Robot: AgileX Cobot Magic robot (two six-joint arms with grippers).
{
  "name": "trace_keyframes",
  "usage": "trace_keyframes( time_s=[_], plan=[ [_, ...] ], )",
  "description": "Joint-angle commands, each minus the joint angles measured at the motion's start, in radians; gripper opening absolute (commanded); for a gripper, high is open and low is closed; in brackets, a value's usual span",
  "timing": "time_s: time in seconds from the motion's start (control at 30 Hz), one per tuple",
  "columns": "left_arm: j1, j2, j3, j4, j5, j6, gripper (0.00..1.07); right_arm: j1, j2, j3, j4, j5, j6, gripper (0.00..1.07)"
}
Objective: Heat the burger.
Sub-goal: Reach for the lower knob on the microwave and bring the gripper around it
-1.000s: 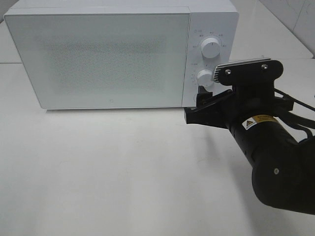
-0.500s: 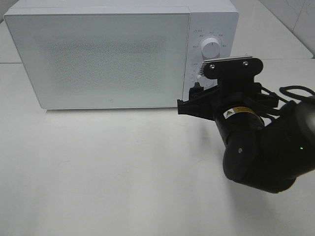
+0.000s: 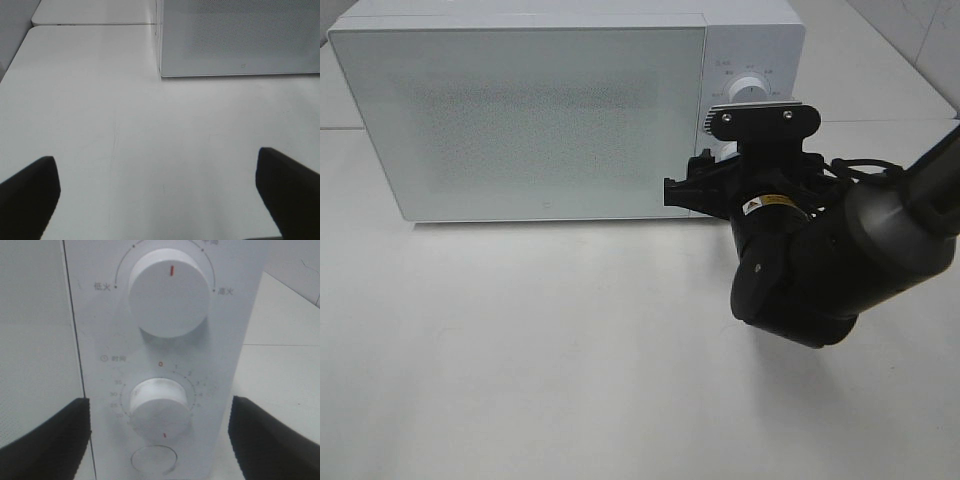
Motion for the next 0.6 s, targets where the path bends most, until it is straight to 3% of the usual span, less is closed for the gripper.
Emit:
trace_keyframes(
  time_s=[0.03, 0.6],
  plan=[
    [0.002, -0.017, 0.004, -0.009, 0.003, -0.005, 1.01, -0.016, 0.028, -0.041, -0.011, -0.099, 0.005, 0.74],
    [0.002, -0.017, 0.004, -0.007, 0.003, -0.005, 1.0, -0.074, 0.082, -0.118, -0.004, -0.081, 0.005, 0.72]
  ],
)
